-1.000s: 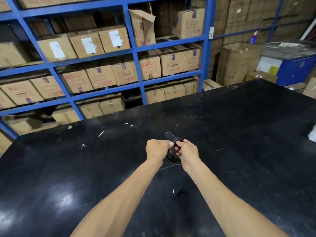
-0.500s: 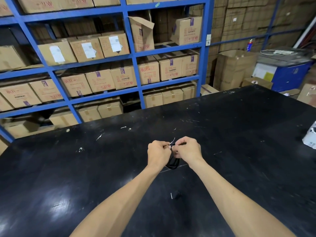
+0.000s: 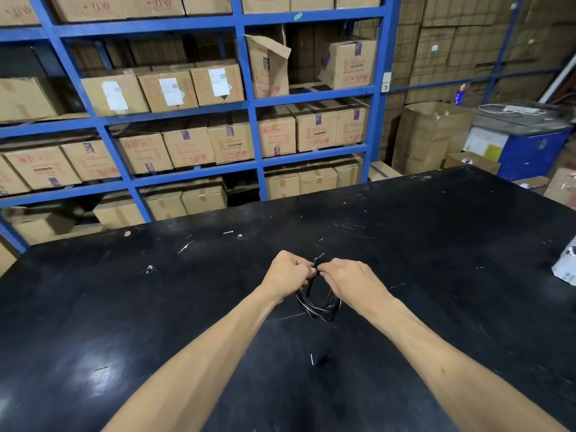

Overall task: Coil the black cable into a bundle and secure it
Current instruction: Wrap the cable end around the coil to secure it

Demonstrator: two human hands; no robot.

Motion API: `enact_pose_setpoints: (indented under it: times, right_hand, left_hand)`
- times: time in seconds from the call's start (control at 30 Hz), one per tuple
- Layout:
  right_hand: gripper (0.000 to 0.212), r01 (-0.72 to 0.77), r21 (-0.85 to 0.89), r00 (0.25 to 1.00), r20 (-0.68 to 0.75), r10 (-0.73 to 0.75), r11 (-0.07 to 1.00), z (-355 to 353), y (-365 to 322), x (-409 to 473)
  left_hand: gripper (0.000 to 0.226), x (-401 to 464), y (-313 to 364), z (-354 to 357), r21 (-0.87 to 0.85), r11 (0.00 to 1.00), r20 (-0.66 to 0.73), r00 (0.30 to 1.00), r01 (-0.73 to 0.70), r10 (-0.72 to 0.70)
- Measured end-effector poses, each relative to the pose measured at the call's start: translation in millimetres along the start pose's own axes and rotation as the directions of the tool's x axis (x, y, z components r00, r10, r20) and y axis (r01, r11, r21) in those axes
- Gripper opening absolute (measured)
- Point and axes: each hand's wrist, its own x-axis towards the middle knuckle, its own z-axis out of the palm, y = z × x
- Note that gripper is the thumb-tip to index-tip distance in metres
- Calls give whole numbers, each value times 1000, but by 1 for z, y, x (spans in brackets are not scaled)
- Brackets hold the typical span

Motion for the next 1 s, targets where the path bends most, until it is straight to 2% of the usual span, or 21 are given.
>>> enact_pose_setpoints:
  times: [0.1,0.2,0.33,0.4,0.43,0.47,0.53,0.57,0.67,0.73,0.8,0.83,0.9,0.93,1.0]
  right_hand:
    - [10,-15,-9,997,-81,15,1000,-14,-1,4]
    - [7,19,33,997,-82,-17,999,-25,1,7]
    - [12,-36,73,994,110,27,997,-37,-5,15]
    - [8,-104,159,983,168,77,982,-40,-7,17]
    - [13,-148,240,981,160,111,959,-42,-7,17]
    - [22,-198,316,976,152,156,928,-44,-6,18]
    - [32,-299,410,954,164,253,862,-53,-3,20]
    - [32,-337,431,942,167,292,837,-57,0,22]
    - [29,-383,455,923,148,355,804,-63,8,27]
    - [24,-380,444,922,113,370,812,-61,9,29]
    - [18,-329,360,940,33,341,873,-57,5,30]
    - [18,-251,264,960,-55,274,931,-55,1,29]
    - [23,-16,68,981,-193,29,998,-49,-9,26]
    - [24,98,34,971,-221,-89,995,-46,-13,23]
    - [27,246,66,959,-160,-233,967,-38,-18,15]
  left_hand:
    - [20,-2,6,-3,100,992,28,997,-77,74]
    - [21,-2,12,-8,237,961,62,989,-143,132]
    - [22,0,13,-14,262,951,115,984,-163,137]
    - [17,3,13,-17,267,950,139,982,-162,129]
    - [10,4,11,-18,231,962,149,982,-148,116]
    - [17,4,8,-18,175,977,163,982,-122,93]
    - [47,2,-2,-18,10,998,199,978,-62,59]
    - [49,0,-7,-17,-93,994,206,976,-54,72]
    - [28,-6,-14,-17,-461,887,197,973,-18,123]
    - [16,-6,-12,-17,-616,787,180,976,12,125]
    - [8,-3,-8,-15,-718,696,126,987,23,98]
    - [11,-1,-5,-14,-755,655,84,995,24,61]
    - [21,5,1,-14,-814,581,7,999,27,-35]
    - [22,7,5,-16,-839,544,-13,997,30,-75]
    - [23,9,13,-22,-882,466,-1,989,67,-145]
